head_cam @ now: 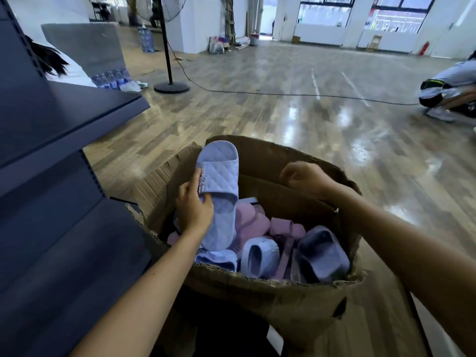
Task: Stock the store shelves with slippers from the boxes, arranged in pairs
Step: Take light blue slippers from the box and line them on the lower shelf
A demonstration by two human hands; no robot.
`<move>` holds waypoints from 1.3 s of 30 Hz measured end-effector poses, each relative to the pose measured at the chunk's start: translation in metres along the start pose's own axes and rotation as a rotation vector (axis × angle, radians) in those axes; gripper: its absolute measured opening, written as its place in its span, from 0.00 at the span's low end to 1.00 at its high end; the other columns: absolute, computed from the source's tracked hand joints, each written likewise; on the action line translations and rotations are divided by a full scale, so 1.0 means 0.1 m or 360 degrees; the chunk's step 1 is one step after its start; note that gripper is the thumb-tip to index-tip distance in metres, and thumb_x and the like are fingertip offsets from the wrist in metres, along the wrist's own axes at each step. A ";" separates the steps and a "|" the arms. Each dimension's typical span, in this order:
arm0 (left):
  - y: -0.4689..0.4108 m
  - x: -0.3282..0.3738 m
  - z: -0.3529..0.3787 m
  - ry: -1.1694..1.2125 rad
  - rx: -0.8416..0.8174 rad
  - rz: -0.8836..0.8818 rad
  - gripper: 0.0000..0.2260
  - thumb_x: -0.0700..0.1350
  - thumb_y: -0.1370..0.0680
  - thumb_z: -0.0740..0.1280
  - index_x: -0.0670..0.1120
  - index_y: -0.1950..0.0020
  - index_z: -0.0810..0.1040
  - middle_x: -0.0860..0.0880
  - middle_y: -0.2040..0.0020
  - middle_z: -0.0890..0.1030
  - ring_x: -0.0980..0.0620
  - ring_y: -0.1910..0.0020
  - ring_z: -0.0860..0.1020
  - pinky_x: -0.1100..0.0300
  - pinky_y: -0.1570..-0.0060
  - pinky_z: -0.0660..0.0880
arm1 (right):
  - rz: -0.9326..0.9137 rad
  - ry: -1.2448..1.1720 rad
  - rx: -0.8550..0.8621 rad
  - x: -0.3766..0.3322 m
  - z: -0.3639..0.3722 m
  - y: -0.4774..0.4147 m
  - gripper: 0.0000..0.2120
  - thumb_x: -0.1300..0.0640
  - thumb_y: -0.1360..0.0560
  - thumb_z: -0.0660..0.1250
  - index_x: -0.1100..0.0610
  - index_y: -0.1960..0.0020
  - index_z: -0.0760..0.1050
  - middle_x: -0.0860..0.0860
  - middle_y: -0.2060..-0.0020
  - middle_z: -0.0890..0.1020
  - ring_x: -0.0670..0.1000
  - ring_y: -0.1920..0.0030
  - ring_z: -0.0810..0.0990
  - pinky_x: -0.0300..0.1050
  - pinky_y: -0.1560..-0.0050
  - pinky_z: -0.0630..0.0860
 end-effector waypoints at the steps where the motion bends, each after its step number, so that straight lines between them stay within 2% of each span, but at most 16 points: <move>1: 0.02 -0.01 0.04 -0.0064 -0.0082 0.0024 0.23 0.41 0.22 0.61 0.53 0.27 0.64 0.41 0.34 0.69 0.40 0.36 0.69 0.51 0.37 0.65 | 0.0070 0.0018 -0.0149 0.09 0.19 0.07 0.10 0.64 0.26 0.64 0.58 0.46 0.78 0.55 0.47 0.79 0.53 0.47 0.77 0.40 0.52 0.70; 5: 0.10 -0.08 0.23 -0.0395 -0.0462 0.0086 0.18 0.49 0.19 0.55 0.51 0.29 0.67 0.42 0.33 0.70 0.38 0.36 0.68 0.51 0.36 0.65 | 0.0302 0.0188 -0.0644 0.39 0.64 0.23 0.13 0.60 0.25 0.63 0.55 0.42 0.76 0.52 0.43 0.78 0.51 0.43 0.76 0.42 0.45 0.72; 9: 0.29 -0.21 0.46 -0.0786 -0.1099 0.0332 0.17 0.49 0.19 0.56 0.50 0.31 0.69 0.46 0.31 0.68 0.41 0.35 0.66 0.49 0.35 0.64 | 0.0453 0.0452 -0.1096 0.63 0.88 0.34 0.17 0.61 0.24 0.63 0.56 0.36 0.72 0.55 0.39 0.76 0.53 0.44 0.76 0.40 0.54 0.74; 11: 0.37 -0.21 0.52 -0.0879 -0.1294 0.0429 0.16 0.49 0.20 0.57 0.51 0.32 0.69 0.49 0.30 0.67 0.43 0.33 0.63 0.49 0.34 0.64 | 0.0456 0.0669 -0.1265 0.71 0.94 0.34 0.19 0.60 0.24 0.63 0.55 0.34 0.70 0.55 0.37 0.74 0.53 0.42 0.75 0.41 0.51 0.73; 14: 0.38 -0.17 0.56 -0.0951 -0.1350 0.0471 0.16 0.47 0.20 0.57 0.51 0.32 0.69 0.50 0.30 0.67 0.43 0.30 0.59 0.49 0.33 0.62 | 0.0448 0.0879 -0.1389 0.75 0.97 0.28 0.22 0.58 0.24 0.65 0.56 0.32 0.67 0.55 0.36 0.73 0.54 0.39 0.75 0.42 0.47 0.71; 19: 0.36 -0.21 0.60 -0.0976 -0.1357 0.0479 0.15 0.47 0.20 0.57 0.50 0.34 0.71 0.50 0.33 0.70 0.45 0.34 0.62 0.52 0.35 0.63 | 0.0440 0.1083 -0.1591 0.83 1.05 0.08 0.32 0.52 0.26 0.67 0.56 0.26 0.59 0.56 0.31 0.69 0.57 0.33 0.70 0.49 0.34 0.68; 21: 0.34 -0.22 0.59 -0.0945 -0.1333 0.0455 0.15 0.47 0.20 0.57 0.49 0.34 0.71 0.50 0.33 0.70 0.45 0.34 0.63 0.51 0.35 0.64 | 0.0546 0.1150 -0.1681 0.95 1.09 0.11 0.34 0.52 0.25 0.65 0.55 0.24 0.53 0.57 0.29 0.64 0.57 0.31 0.66 0.48 0.33 0.64; 23: 0.32 -0.22 0.61 -0.0912 -0.1324 0.0436 0.15 0.47 0.20 0.58 0.49 0.34 0.71 0.50 0.32 0.70 0.46 0.33 0.63 0.51 0.35 0.64 | 0.0587 0.1242 -0.1760 1.02 1.08 0.22 0.31 0.53 0.22 0.61 0.55 0.24 0.51 0.58 0.27 0.61 0.57 0.29 0.63 0.45 0.33 0.62; 25: 0.31 -0.20 0.62 -0.0882 -0.1301 0.0441 0.15 0.47 0.20 0.58 0.49 0.34 0.72 0.49 0.32 0.70 0.46 0.33 0.63 0.51 0.35 0.64 | 0.0543 0.1216 -0.1714 1.03 1.04 0.29 0.30 0.52 0.21 0.60 0.57 0.24 0.50 0.57 0.26 0.59 0.56 0.28 0.61 0.43 0.32 0.59; 28: 0.28 -0.17 0.63 -0.0875 -0.1263 0.0406 0.15 0.46 0.20 0.58 0.49 0.34 0.72 0.49 0.32 0.70 0.45 0.33 0.63 0.51 0.34 0.63 | 0.0692 0.1069 -0.1740 1.23 1.09 0.38 0.36 0.51 0.23 0.62 0.55 0.24 0.44 0.57 0.26 0.58 0.59 0.28 0.61 0.49 0.31 0.61; 31: 0.27 -0.17 0.63 -0.0882 -0.1265 0.0387 0.14 0.46 0.20 0.58 0.49 0.34 0.72 0.49 0.32 0.70 0.45 0.33 0.63 0.51 0.35 0.63 | 0.0576 0.1083 -0.1526 1.26 1.14 0.39 0.34 0.47 0.25 0.64 0.55 0.25 0.53 0.57 0.32 0.68 0.57 0.35 0.70 0.49 0.36 0.68; 34: 0.29 -0.15 0.63 -0.0833 -0.1210 0.0403 0.14 0.46 0.20 0.58 0.48 0.35 0.72 0.48 0.33 0.70 0.45 0.33 0.63 0.51 0.34 0.63 | 0.0370 0.0986 -0.1074 1.06 1.07 0.29 0.33 0.42 0.28 0.65 0.55 0.29 0.61 0.59 0.35 0.70 0.60 0.37 0.71 0.51 0.37 0.69; 37: 0.31 -0.15 0.62 -0.0801 -0.1175 0.0421 0.14 0.45 0.20 0.59 0.48 0.35 0.72 0.49 0.33 0.71 0.46 0.33 0.63 0.51 0.34 0.63 | 0.0104 0.0711 -0.0560 0.73 0.86 0.14 0.31 0.41 0.31 0.68 0.52 0.32 0.65 0.60 0.37 0.69 0.61 0.36 0.69 0.51 0.37 0.66; 39: 0.29 -0.16 0.61 -0.0767 -0.1111 0.0392 0.14 0.45 0.21 0.60 0.47 0.35 0.72 0.49 0.34 0.71 0.45 0.33 0.64 0.51 0.34 0.64 | -0.0140 0.0606 -0.0231 0.38 0.69 0.09 0.29 0.41 0.33 0.65 0.50 0.35 0.69 0.58 0.41 0.70 0.59 0.38 0.68 0.49 0.37 0.62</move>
Point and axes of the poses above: each hand's wrist, its own y-axis away from the middle knuckle, its own z-axis out of the palm, x = y × z, the point moved 4 cm from there along -y, towards the middle knuckle
